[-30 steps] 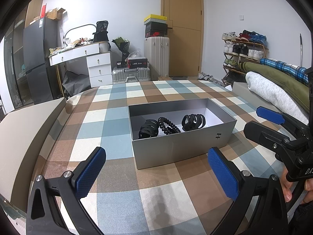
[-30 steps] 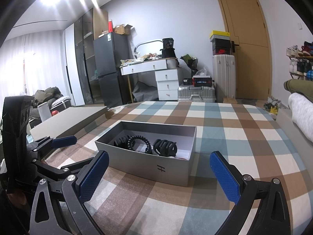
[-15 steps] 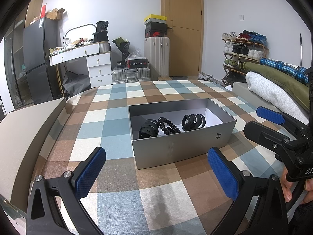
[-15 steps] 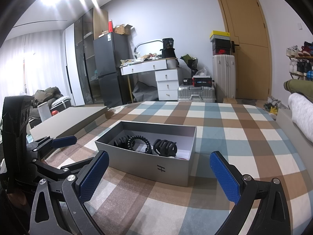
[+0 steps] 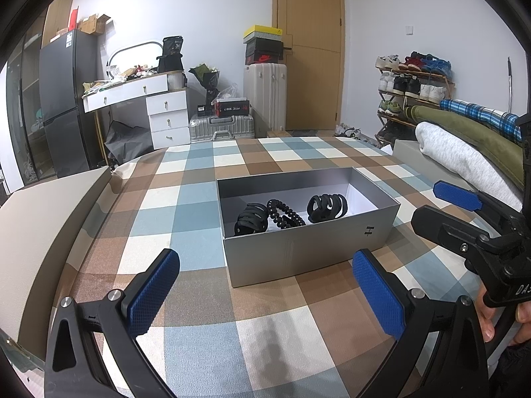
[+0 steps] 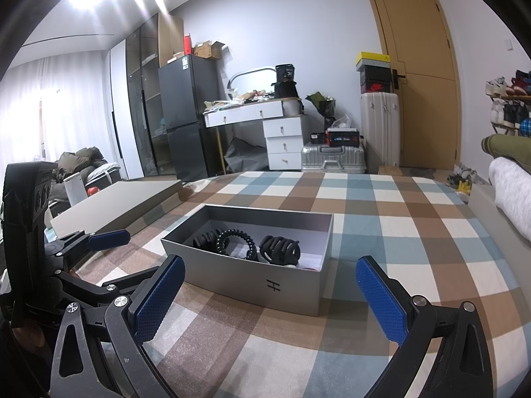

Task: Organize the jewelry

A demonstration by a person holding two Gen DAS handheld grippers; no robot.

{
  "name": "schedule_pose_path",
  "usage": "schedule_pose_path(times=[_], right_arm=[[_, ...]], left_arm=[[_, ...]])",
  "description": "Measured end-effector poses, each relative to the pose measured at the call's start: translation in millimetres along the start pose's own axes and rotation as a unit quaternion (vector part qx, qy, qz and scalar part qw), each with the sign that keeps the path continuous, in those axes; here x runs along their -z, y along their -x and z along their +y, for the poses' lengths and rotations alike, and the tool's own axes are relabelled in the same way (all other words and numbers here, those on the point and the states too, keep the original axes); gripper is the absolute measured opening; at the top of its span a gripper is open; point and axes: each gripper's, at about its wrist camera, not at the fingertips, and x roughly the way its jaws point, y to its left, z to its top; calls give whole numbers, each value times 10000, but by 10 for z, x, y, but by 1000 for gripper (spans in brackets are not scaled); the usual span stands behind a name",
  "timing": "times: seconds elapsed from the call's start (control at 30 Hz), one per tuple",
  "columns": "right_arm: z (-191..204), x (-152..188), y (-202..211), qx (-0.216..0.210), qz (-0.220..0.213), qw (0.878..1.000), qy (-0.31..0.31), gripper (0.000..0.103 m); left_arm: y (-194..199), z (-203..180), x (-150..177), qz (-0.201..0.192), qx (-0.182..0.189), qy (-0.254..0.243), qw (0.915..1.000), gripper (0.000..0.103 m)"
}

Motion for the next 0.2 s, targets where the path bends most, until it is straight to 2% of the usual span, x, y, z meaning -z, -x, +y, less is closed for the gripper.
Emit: schedule_pose_path(times=[0.2], right_arm=[[1, 1, 0, 1, 0, 10000, -1, 103]], left_arm=[[11, -10, -3, -29, 11, -12, 10000, 102]])
